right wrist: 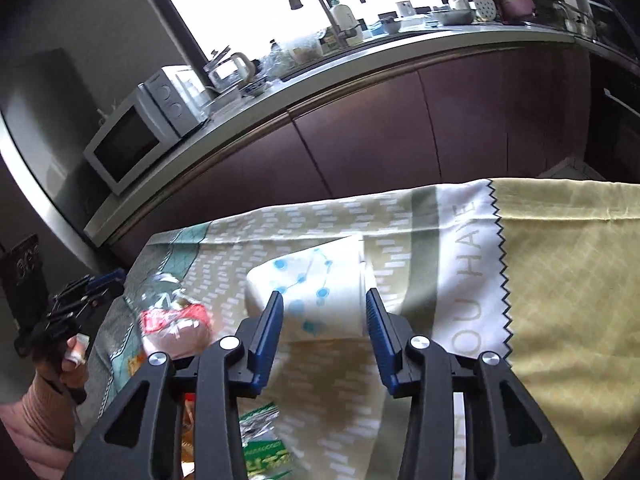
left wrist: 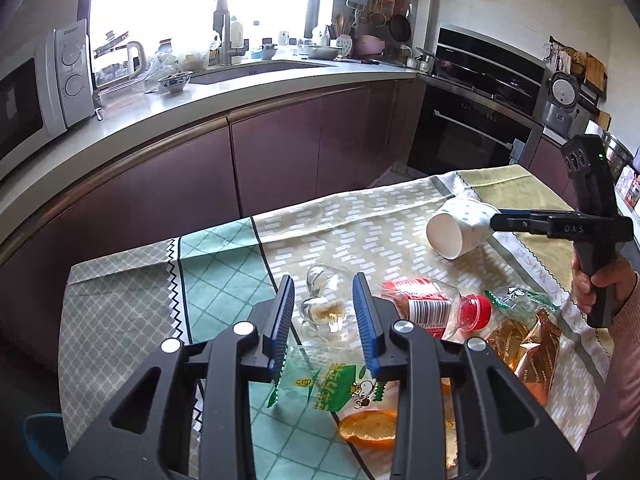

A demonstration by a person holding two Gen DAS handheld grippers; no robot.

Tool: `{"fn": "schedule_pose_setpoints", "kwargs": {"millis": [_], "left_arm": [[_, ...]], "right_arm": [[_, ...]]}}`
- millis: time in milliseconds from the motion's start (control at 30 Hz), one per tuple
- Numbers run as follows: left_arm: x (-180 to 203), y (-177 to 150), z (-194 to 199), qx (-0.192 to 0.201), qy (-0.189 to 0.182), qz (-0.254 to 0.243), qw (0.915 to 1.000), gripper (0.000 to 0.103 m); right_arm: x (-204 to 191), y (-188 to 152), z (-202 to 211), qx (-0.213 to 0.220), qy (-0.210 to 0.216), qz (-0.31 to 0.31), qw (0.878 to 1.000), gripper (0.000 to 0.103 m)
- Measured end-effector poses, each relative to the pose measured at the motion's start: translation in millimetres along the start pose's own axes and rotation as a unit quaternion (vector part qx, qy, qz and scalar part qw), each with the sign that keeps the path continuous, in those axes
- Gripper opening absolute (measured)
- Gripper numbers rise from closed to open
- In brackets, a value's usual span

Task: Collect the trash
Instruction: 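Grasp the white paper cup rim with the right gripper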

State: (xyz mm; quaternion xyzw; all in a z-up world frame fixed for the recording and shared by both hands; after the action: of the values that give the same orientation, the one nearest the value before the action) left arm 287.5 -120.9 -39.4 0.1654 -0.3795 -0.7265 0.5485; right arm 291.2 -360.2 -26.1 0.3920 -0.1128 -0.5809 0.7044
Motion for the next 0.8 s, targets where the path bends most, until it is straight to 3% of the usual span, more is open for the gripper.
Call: {"fn": "schedule_pose_setpoints", "kwargs": {"millis": [133,300,367,400,433,500,633,800], "left_arm": [[0.0,1.9,-7.9,-0.015,-0.018,0.007,0.9997,0.036],[-4.3,-1.8,-18.6,-0.032,-0.025,0.019,0.999,0.038],[-5.1,-5.8,-20.5,-0.037,-0.026,0.018,0.9988,0.038],[-5.2,-7.5,-19.9,-0.036,-0.024,0.015,0.9989,0.038],[-4.9,-8.5,-18.5,-0.033,-0.02,0.011,0.9992,0.038],[-2.3,-8.1,-9.6,-0.014,-0.002,-0.009,0.9999,0.037],[22.0,-7.5,13.3,0.018,-0.01,-0.072,0.9972,0.039],[55.4,-20.4,18.0,0.018,-0.009,-0.153,0.988,0.042]], "right_arm": [[-31.5,-6.9,7.0,-0.005,0.014,0.038,0.999,0.039],[-36.3,-8.6,-3.4,-0.005,0.032,0.014,0.999,0.039],[-33.7,-10.0,-9.5,-0.001,0.04,-0.003,0.999,0.029],[-34.1,-10.3,-13.1,-0.001,0.047,-0.01,0.999,0.014],[-34.4,-11.2,-14.3,0.003,0.053,-0.019,0.998,0.011],[-36.8,-12.5,-13.6,0.008,0.051,-0.021,0.998,0.007],[-44.8,-14.2,0.1,0.029,0.052,-0.024,0.998,0.006],[-55.5,-20.8,17.6,0.042,0.064,-0.022,0.997,0.006]]}}
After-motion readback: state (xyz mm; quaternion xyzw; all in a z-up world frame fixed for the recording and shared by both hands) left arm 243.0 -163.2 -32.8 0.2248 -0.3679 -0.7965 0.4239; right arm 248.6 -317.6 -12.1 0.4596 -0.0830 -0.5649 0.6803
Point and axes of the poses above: each gripper's, at about its wrist camera, not at the fingertips, and z roughly against the way its jaws point, x to its right, y to its top, the point moved 7 cm from there along -z, roughly the way its jaws point, and after that the axes turned 8 degrees about z, right-handed, at the moved point
